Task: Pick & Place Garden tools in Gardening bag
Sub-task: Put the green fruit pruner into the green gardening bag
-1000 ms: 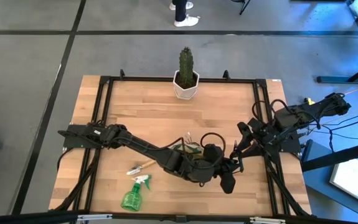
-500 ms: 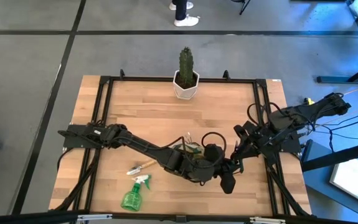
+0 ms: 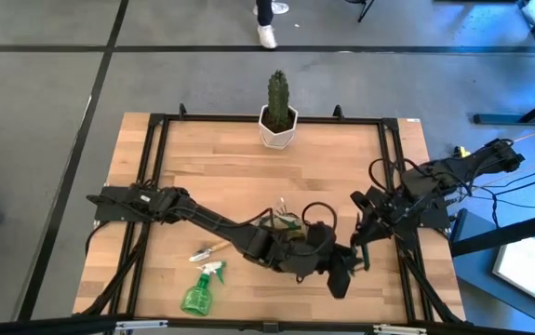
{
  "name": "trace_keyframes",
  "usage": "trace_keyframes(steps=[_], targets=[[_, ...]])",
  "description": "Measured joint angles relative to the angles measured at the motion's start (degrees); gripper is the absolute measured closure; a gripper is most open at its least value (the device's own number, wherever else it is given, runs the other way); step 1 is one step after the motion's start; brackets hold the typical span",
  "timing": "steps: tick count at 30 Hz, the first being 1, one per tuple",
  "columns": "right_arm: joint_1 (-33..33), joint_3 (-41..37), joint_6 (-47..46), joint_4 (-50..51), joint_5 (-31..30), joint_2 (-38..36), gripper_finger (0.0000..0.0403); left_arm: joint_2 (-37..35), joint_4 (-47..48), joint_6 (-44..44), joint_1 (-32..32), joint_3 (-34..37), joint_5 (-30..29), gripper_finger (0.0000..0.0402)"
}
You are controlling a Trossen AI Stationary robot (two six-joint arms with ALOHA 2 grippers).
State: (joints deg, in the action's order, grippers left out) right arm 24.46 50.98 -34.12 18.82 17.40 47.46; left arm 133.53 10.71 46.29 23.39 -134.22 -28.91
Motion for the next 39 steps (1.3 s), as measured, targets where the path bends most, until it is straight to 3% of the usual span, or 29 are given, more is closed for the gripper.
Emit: trace_keyframes(steps=[5, 12, 25, 39], targets=[[-0.09, 0.04, 1.43, 0.64, 0.97, -0.01, 0.0369, 0.00, 0.14, 0.93, 0.77, -0.37, -1.60, 0.0240], [-1.48, 0.02, 4.59, 0.84, 4.38, 0.00, 0.0369, 0.00, 0.21, 0.93, 2.15, -0.52, -6.60, 0.0246], [-12.29, -0.04, 10.56, 0.38, 19.26, 0.11, 0.0369, -0.94, 1.79, -0.52, 4.55, -0.63, -19.16, 0.0268], [-21.53, -0.04, 12.07, -4.94, 35.85, 2.86, 0.0369, -0.94, 1.21, -5.03, 3.09, -0.63, -27.87, 0.0268]])
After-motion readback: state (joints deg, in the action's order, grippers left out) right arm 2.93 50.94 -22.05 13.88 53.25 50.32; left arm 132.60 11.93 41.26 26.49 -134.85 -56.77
